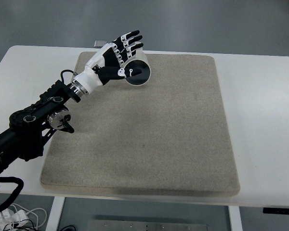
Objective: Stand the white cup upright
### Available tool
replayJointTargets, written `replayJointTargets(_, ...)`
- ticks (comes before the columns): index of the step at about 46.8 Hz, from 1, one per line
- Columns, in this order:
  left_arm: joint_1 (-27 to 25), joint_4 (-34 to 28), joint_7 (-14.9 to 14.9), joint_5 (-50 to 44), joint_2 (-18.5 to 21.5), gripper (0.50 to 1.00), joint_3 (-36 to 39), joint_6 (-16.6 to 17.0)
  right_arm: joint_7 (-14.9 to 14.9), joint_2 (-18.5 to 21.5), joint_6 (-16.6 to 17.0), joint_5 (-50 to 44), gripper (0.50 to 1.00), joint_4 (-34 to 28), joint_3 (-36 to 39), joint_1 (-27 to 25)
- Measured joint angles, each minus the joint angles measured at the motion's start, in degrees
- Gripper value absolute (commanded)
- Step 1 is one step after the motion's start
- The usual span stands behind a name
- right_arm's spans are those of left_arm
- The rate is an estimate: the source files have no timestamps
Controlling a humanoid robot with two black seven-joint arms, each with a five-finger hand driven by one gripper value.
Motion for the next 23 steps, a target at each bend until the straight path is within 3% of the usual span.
replayJointTargets(23, 0.1, 0.4, 0.0, -3.0, 0.0, 0.992, 0.0, -0.1, 0.0, 0.0, 0.0, 0.2, 0.952, 0.0, 0.2, -0.9)
